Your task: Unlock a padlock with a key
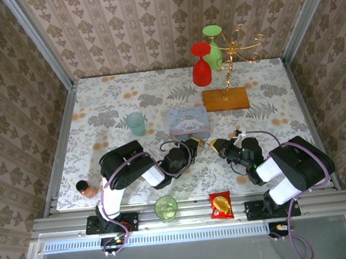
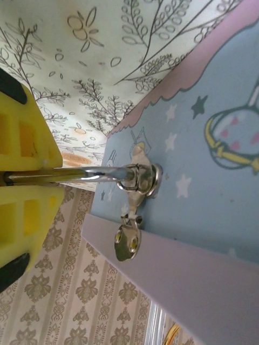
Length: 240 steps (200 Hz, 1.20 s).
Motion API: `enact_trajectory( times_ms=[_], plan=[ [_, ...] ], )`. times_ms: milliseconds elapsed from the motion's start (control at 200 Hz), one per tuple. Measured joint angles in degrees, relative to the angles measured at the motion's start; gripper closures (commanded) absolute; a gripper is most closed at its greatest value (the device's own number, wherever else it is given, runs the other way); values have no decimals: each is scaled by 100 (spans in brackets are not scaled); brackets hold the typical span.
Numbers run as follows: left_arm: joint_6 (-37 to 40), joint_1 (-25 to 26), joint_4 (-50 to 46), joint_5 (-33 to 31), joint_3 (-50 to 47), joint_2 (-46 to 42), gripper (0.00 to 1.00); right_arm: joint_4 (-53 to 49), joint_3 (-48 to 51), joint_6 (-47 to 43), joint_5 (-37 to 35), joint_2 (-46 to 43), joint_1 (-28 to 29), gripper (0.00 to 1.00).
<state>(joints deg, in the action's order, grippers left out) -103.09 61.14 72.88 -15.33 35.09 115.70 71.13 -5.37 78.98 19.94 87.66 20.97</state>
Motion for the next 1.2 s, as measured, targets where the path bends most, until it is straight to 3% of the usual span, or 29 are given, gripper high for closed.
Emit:
enact_trajectory(
  times_ms=[490, 1200],
  plan=[
    [-262, 42, 11, -120, 101, 83, 100, -868, -7, -273, -120, -511, 37, 100],
    [-369, 92, 101, -170, 177, 205, 100, -695, 15, -273, -256, -308, 59, 100]
  ],
)
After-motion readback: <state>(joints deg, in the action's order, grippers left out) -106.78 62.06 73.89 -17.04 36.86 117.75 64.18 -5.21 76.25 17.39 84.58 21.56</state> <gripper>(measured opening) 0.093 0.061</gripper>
